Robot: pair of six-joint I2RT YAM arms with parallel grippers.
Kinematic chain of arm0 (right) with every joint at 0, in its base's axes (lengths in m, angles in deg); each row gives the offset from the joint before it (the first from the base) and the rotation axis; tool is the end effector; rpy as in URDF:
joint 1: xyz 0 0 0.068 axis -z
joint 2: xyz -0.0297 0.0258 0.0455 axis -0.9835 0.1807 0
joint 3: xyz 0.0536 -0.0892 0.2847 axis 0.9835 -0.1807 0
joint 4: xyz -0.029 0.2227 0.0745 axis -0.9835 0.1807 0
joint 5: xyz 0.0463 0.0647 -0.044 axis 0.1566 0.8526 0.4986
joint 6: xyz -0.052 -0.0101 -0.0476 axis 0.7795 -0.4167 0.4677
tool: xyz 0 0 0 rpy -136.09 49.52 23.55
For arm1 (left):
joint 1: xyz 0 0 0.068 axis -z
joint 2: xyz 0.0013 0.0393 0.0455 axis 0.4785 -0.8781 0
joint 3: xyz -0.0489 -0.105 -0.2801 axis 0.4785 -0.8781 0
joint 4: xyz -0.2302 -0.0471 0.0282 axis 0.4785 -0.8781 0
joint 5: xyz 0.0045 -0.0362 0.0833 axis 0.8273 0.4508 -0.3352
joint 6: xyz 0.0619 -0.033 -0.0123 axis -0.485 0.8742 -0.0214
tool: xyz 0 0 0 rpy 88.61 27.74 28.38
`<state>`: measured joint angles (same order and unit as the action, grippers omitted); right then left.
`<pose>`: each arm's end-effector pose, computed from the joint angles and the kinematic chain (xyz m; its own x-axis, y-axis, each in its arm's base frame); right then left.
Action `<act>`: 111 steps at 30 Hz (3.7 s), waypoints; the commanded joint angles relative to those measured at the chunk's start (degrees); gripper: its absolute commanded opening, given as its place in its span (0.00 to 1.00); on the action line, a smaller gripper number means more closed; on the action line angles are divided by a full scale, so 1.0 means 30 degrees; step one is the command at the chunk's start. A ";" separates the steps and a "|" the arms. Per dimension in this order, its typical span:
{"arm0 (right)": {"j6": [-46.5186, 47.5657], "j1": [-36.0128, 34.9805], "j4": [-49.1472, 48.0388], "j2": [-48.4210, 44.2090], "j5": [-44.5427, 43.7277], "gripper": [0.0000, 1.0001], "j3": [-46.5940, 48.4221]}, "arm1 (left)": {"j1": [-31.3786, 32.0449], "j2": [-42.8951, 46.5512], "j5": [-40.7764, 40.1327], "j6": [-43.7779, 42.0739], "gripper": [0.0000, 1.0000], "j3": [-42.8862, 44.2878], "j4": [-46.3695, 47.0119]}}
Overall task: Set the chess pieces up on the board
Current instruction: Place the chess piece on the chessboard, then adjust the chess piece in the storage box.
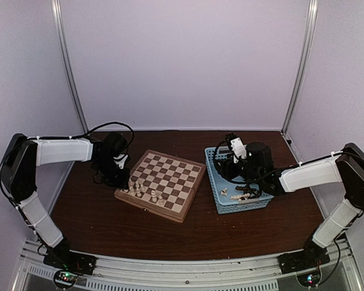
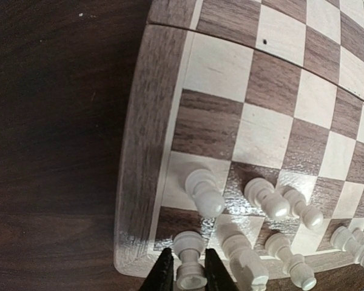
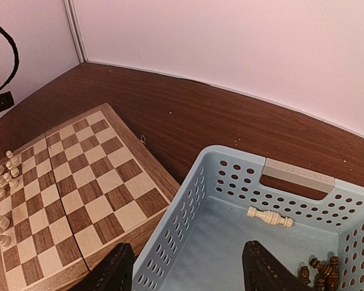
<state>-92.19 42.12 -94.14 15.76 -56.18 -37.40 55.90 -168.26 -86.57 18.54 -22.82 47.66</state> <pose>0.2655 0.2049 0.2388 -0.3227 -0.1177 -0.9391 -0.5933 0.7982 0.1039 0.2727 -0.1433 0.2091 -0.9695 -0.0047 -0.2451 0.0365 0.9860 -0.1630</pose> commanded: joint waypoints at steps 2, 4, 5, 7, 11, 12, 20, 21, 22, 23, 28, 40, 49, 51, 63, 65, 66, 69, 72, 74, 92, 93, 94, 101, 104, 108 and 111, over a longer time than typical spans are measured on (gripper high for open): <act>0.0140 -0.0015 0.0012 0.0209 -0.0302 0.64 0.0618 | -0.0125 -0.0185 -0.0172 -0.0228 0.21 0.0305 0.0396; 0.0151 0.0002 0.0014 0.0215 -0.0302 0.64 0.0618 | -0.0137 -0.0167 -0.0183 -0.0242 0.22 0.0305 0.0370; 0.0154 -0.0012 0.0016 0.0215 -0.0302 0.64 0.0618 | -0.0131 -0.0147 -0.0168 -0.0215 0.23 0.0305 0.0366; 0.0154 -0.0017 0.0016 0.0207 -0.0302 0.64 0.0618 | -0.0138 -0.0058 -0.0147 -0.0205 0.27 0.0305 0.0337; 0.0154 -0.0010 0.0045 0.0179 -0.0302 0.64 0.0618 | -0.0112 0.0247 -0.0027 -0.0171 0.32 0.0254 0.0229; 0.0154 -0.0018 0.0046 0.0178 -0.0302 0.64 0.0618 | -0.0110 0.0344 -0.0035 -0.0169 0.32 0.0233 0.0173; 0.0154 0.0001 0.0044 0.0222 -0.0245 0.64 0.0648 | -0.0102 0.1673 -0.0428 0.0003 0.33 0.0170 -0.0553; 0.0154 -0.0001 0.0027 0.0231 -0.0244 0.64 0.0648 | -0.0127 0.1859 -0.0909 0.0006 0.33 0.0227 -0.0679; 0.0154 -0.0016 0.0043 0.0218 -0.0229 0.64 0.0648 | -0.0126 0.2003 -0.1138 0.0014 0.33 0.0281 -0.0801; 0.0154 -0.0007 0.0045 0.0223 -0.0216 0.64 0.0648 | -0.0126 0.2150 -0.1255 0.0008 0.33 0.0365 -0.0955; 0.0198 -0.0015 0.0045 0.0207 -0.0243 0.64 0.0648 | -0.0118 0.3189 -0.1096 0.0047 0.33 0.0960 -0.1640; 0.0091 -0.0017 -0.0017 0.0107 -0.0221 0.64 0.0589 | -0.0109 0.4791 0.6427 0.1221 0.60 0.2781 -0.0048; -0.0027 -0.0018 0.0333 -0.0231 -0.0258 0.64 0.0597 | 0.0016 0.3903 1.2304 0.2496 0.87 0.3226 0.3266; -0.0199 -0.0004 0.0551 -0.0333 -0.0301 0.64 0.0626 | 0.0204 0.3611 1.2972 0.2405 0.90 0.3288 0.3679; -0.3907 0.0868 0.8857 -0.0067 -0.1527 0.67 0.3983 | 0.0546 0.2946 1.3335 0.1314 0.98 0.3852 0.3271; -0.4478 0.1367 1.0292 0.0050 -0.0873 0.67 0.4735 | 0.0593 0.2924 1.2461 0.1131 0.98 0.3933 0.2548; -0.4717 0.1609 1.1244 0.0232 -0.0534 0.67 0.5168 | 0.0594 0.2874 1.1903 0.1107 0.98 0.3923 0.2176; -0.5378 0.2343 1.2826 0.0792 0.0609 0.65 0.6394 | 0.0594 0.2841 1.1005 0.1088 0.98 0.3881 0.1608; -0.5883 0.3023 1.3265 0.1319 0.2004 0.58 0.7109 | 0.0540 0.3161 0.9830 0.1432 0.98 0.3991 0.1125; -0.6114 0.3447 1.3463 0.1784 0.2815 0.57 0.7516 | 0.0507 0.3848 0.8803 0.1672 0.98 0.3600 0.1520; -1.5068 0.3856 1.1898 0.4919 0.0324 0.35 0.8651 | -0.0007 0.9666 0.6698 0.3252 0.98 -0.1717 0.7637; -1.5789 0.3850 1.2081 0.5172 -0.0077 0.31 0.8884 | -0.0009 0.9531 0.6785 0.3258 0.98 -0.1665 0.7567; -1.6502 0.3830 1.2438 0.5424 -0.0464 0.29 0.9170 | -0.0012 0.9430 0.6866 0.3259 0.98 -0.1655 0.7525; -1.9694 0.3792 1.4829 0.7047 -0.2508 0.28 1.1356 | -0.0007 0.9514 0.6743 0.2952 0.98 -0.1868 0.7166; -2.0482 0.3764 1.5433 0.7743 -0.3017 0.28 1.2112 | -0.0021 0.9660 0.6555 0.2614 0.98 -0.1821 0.6990; -2.1488 0.3761 1.5161 0.8433 -0.3122 0.29 1.2417 | -0.0021 0.9525 0.6675 0.2378 0.98 -0.1620 0.6865; -2.1898 0.3761 1.4920 0.8951 -0.3099 0.28 1.2540 | -0.0021 0.9400 0.6744 0.2107 0.98 -0.1462 0.6736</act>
<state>-153.70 53.59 -50.06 40.46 -62.80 -1.12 56.27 -140.16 -66.00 26.85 -28.13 67.04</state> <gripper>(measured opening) 0.285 0.976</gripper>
